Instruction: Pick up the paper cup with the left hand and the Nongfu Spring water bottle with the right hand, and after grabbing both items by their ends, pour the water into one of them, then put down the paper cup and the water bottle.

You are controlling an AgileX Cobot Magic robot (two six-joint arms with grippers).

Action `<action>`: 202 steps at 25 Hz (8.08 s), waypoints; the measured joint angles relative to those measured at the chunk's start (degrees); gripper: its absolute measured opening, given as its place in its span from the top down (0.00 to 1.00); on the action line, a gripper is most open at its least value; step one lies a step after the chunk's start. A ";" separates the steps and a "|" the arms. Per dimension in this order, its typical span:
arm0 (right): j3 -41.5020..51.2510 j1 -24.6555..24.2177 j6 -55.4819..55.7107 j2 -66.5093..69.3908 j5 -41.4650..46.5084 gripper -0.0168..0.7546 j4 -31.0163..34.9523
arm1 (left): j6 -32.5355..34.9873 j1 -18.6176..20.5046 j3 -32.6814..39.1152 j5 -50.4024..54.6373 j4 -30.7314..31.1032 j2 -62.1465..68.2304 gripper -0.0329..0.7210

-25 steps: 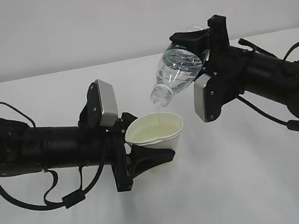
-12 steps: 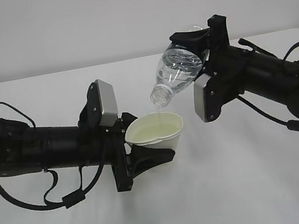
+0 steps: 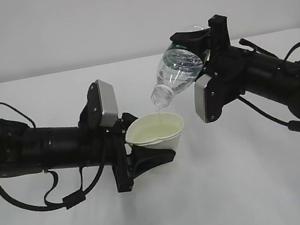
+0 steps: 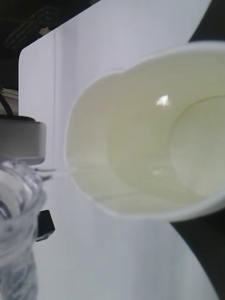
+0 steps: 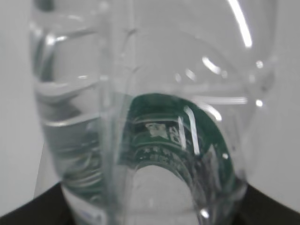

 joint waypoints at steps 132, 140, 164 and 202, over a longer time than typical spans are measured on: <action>1.45 1.42 52.27 0.00 0.00 0.45 27.48 | 0.00 0.00 0.00 0.00 -0.76 0.00 0.41; 1.45 1.42 56.89 0.00 0.11 0.45 31.40 | 0.00 0.00 0.00 0.00 -0.76 0.00 0.41; 1.57 1.42 66.77 0.00 14.34 0.45 38.65 | 0.00 0.00 0.00 -0.34 -0.76 0.00 0.41; 1.57 1.42 70.68 2.36 16.61 0.45 40.01 | 0.00 0.00 0.00 -0.34 -13.03 0.00 0.41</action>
